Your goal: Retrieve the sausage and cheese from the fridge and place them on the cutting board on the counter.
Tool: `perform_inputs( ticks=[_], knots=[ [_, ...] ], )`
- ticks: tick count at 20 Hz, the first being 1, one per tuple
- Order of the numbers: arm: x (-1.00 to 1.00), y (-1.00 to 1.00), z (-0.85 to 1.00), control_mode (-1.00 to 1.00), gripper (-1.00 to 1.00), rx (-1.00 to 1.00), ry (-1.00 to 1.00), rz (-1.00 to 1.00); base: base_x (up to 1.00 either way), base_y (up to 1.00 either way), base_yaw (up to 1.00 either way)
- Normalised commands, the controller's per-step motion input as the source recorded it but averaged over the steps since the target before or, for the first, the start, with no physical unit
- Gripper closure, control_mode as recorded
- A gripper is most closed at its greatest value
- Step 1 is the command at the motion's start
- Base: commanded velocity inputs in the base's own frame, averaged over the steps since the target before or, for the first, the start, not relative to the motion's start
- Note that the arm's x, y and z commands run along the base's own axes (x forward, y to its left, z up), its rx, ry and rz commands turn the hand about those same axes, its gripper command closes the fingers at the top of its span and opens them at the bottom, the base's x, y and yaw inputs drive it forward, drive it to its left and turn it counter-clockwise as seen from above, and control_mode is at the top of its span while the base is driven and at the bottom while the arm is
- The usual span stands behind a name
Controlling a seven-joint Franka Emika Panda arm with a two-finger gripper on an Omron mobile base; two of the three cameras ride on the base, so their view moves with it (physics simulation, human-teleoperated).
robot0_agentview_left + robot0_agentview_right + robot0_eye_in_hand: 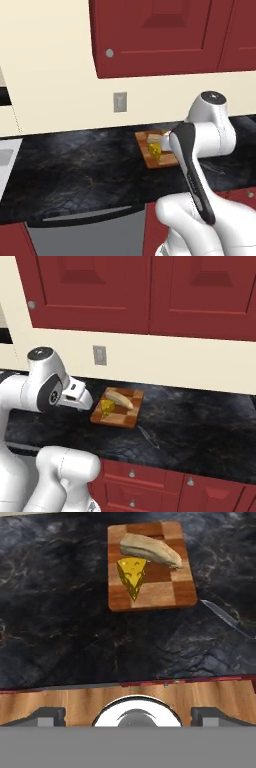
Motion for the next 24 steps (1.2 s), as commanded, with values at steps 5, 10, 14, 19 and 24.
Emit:
perform_inputs(
  ticks=[5, 10, 14, 19, 24],
  knots=[
    [0.00, 0.00, 0.00, 1.00, -1.00, 0.00, 0.00, 0.00, -0.37, 0.30, 0.81],
    [0.00, 0.00, 0.00, 1.00, -1.00, 0.00, 0.00, 0.00, 0.00, 0.47, 0.94],
    [0.00, 0.00, 0.00, 1.00, -1.00, 0.00, 0.00, 0.00, -0.04, 0.62, 0.88],
    [0.00, 0.00, 0.00, 1.00, -1.00, 0.00, 0.00, 0.00, -0.18, 0.81, 0.83],
    [0.00, 0.00, 0.00, 1.00, -1.00, 0.00, 0.00, 0.00, -0.36, 1.00, 0.74]
  ],
)
